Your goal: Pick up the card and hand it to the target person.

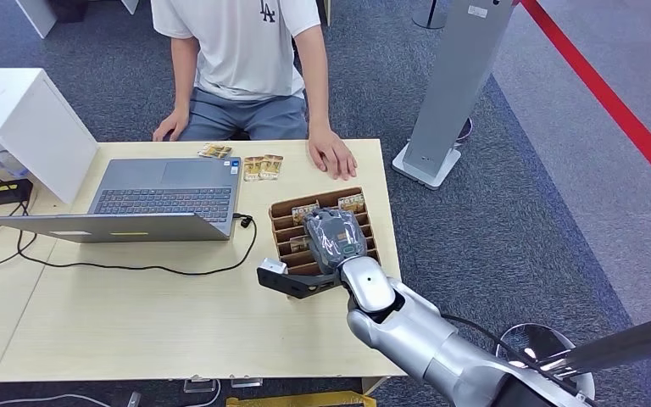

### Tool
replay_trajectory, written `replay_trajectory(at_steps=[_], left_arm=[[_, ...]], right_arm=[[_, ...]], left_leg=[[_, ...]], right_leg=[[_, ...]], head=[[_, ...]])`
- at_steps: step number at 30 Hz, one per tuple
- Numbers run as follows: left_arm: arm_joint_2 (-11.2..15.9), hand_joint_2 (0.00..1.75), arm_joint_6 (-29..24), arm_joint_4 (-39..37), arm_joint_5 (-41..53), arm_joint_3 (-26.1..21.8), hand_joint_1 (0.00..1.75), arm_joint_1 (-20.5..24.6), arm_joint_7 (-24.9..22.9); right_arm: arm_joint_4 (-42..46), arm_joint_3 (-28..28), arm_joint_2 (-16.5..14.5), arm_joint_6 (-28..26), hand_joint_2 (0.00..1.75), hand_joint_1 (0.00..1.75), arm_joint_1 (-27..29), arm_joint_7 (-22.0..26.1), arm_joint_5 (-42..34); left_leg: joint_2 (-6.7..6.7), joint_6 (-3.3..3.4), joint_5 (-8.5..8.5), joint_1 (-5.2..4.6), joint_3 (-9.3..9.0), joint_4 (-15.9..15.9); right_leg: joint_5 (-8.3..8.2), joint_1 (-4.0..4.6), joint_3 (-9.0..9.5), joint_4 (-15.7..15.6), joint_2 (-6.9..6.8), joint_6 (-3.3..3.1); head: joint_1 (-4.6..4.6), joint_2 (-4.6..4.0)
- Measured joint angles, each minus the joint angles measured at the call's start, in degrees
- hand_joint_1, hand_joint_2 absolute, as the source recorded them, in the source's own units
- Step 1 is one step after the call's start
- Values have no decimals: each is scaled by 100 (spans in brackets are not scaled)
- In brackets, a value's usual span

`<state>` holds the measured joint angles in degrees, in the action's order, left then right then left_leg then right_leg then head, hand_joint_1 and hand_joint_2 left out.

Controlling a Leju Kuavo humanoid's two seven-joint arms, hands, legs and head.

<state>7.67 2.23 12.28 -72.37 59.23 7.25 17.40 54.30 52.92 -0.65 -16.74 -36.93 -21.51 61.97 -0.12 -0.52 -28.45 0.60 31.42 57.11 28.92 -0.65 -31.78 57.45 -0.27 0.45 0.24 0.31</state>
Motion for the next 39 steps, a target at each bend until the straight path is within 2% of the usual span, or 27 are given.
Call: replay_trajectory(at_steps=[4,8,11,15,18,25,39], left_arm=[[-1,0,-1,0,0,0,0,-1,0],[-1,0,-2,0,3,0,0,-1,0],[-1,0,-2,0,7,0,0,0,0],[0,0,-2,0,15,1,0,-1,0],[0,0,-8,0,19,1,0,-1,-1],[0,0,-26,0,32,2,0,-1,-25],[0,0,-41,0,27,11,0,-3,88]], right_arm=[[-42,16,6,-1,175,91,21,-25,-14],[-60,28,10,-1,175,94,21,-42,-27],[-68,46,12,-3,175,107,20,-46,-59],[-79,70,18,-8,175,137,20,-46,-71],[-84,81,19,-16,175,138,19,-48,-72],[-82,104,34,-31,175,153,18,-77,-83],[-54,123,55,-64,175,154,18,-69,-141]], left_leg=[[0,0,0,0,1,0],[0,0,0,0,2,0],[0,0,0,0,2,0],[0,0,0,0,2,0],[0,0,0,0,1,0],[1,0,0,0,-2,0],[0,0,0,0,-2,0]], right_leg=[[0,0,-1,0,1,0],[0,0,-2,0,2,0],[0,0,-3,0,2,0],[0,0,-3,0,2,0],[0,0,-2,0,2,0],[0,0,0,0,2,0],[0,0,0,0,3,0]], head=[[1,0],[-1,0],[-1,0],[1,0],[2,0],[0,0],[1,0]])
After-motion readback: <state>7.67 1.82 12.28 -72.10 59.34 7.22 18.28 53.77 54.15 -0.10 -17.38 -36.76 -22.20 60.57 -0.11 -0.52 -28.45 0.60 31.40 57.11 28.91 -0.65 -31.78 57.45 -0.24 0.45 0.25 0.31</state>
